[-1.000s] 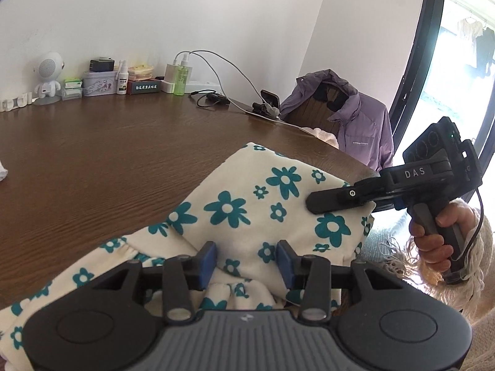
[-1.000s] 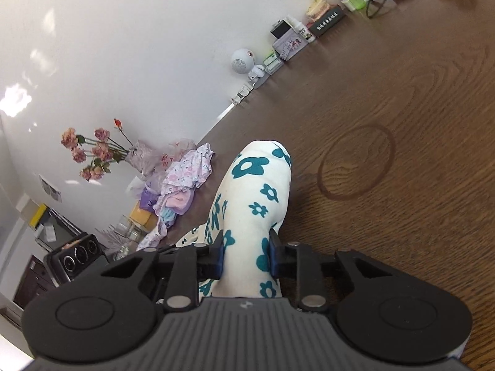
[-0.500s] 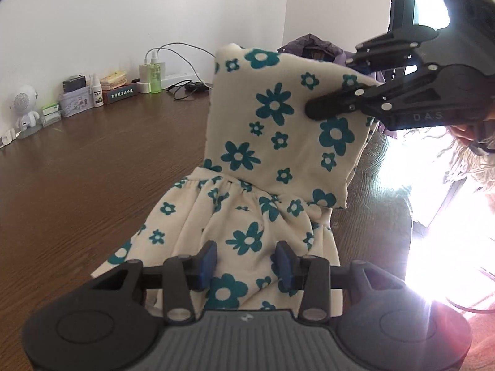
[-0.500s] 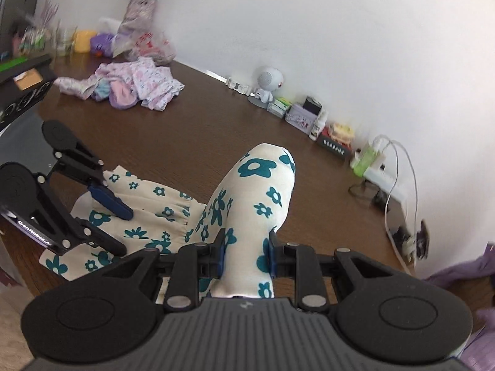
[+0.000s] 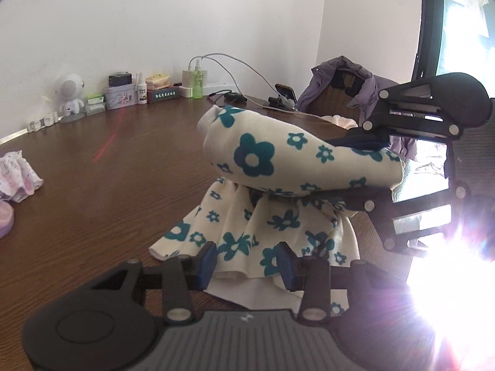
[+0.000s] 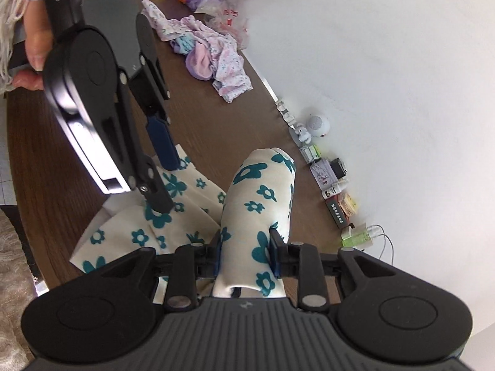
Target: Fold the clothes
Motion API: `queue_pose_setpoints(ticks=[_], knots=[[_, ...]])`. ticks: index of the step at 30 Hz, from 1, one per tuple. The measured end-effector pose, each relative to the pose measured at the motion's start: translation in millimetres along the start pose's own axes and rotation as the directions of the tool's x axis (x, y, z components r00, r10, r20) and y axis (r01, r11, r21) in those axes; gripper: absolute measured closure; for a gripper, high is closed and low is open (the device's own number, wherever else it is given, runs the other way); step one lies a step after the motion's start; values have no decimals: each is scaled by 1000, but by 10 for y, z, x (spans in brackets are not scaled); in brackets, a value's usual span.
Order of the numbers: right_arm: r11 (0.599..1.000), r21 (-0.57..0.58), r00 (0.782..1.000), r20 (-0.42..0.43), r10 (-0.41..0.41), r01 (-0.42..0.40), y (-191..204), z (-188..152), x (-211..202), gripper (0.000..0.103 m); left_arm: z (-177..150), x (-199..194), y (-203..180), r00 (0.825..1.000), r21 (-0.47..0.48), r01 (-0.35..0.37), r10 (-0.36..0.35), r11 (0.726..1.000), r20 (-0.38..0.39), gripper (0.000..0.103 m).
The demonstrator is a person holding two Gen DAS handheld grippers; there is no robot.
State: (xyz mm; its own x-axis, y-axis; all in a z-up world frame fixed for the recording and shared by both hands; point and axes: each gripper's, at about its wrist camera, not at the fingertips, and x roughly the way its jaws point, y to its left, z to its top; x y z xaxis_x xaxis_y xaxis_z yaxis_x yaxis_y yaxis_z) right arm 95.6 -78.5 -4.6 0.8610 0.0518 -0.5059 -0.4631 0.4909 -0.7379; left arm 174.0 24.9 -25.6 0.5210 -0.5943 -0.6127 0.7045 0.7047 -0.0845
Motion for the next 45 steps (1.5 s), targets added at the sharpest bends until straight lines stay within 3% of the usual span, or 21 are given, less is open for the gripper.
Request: queue_pose_setpoints(ticks=[6, 10, 14, 16, 18, 19, 22, 24, 27, 32, 35, 40, 41, 43, 44, 45], knots=[[992, 66, 994, 33, 107, -109, 163, 47, 56, 64, -108, -197, 93, 999, -45, -24, 25, 999, 25, 65], [975, 116, 981, 67, 182, -188, 199, 9, 53, 62, -79, -481, 226, 993, -95, -68, 77, 993, 95, 65], [951, 198, 969, 121, 216, -237, 131, -69, 29, 62, 118, -589, 302, 980, -145, -11, 39, 989, 195, 65], [902, 297, 945, 185, 268, -314, -57, -150, -60, 63, 293, -492, 271, 978, -126, -1, 27, 992, 208, 65], [821, 421, 918, 267, 294, -386, -291, -268, -201, 65, 436, -372, 214, 979, -97, 17, 4, 995, 206, 66], [787, 475, 915, 289, 283, -394, -388, -324, -253, 65, 493, -305, 184, 980, -83, 22, -5, 996, 198, 66], [730, 596, 939, 275, 205, -334, -610, -518, -276, 65, 595, -80, 122, 990, -56, 9, -1, 998, 143, 71], [708, 646, 956, 239, 169, -287, -674, -636, -199, 64, 589, 40, 104, 996, -41, -8, 11, 999, 89, 87], [679, 668, 953, 225, 205, -304, -647, -729, -19, 64, 464, 73, 138, 999, -40, -29, 31, 999, 45, 89], [722, 594, 935, 238, 264, -355, -357, -601, 42, 64, 243, 30, 278, 999, -90, -30, 31, 995, 16, 89], [769, 553, 947, 203, 250, -321, -159, -529, 58, 64, 180, 64, 314, 999, -105, -31, 32, 994, 4, 89], [733, 584, 937, 230, 264, -349, -212, -569, 6, 64, 235, 22, 286, 999, -83, -39, 39, 996, -1, 89], [713, 603, 933, 246, 262, -359, -270, -601, -30, 64, 271, -10, 274, 999, -73, -39, 40, 997, 9, 87], [652, 658, 926, 288, 244, -376, -429, -696, -116, 64, 351, -55, 263, 999, -63, -41, 42, 997, 28, 70], [622, 685, 925, 302, 232, -379, -504, -745, -151, 64, 391, -78, 258, 998, -58, -41, 44, 997, 37, 50], [598, 713, 930, 297, 216, -367, -567, -800, -167, 63, 431, -101, 252, 998, -54, -42, 45, 998, 46, 36]])
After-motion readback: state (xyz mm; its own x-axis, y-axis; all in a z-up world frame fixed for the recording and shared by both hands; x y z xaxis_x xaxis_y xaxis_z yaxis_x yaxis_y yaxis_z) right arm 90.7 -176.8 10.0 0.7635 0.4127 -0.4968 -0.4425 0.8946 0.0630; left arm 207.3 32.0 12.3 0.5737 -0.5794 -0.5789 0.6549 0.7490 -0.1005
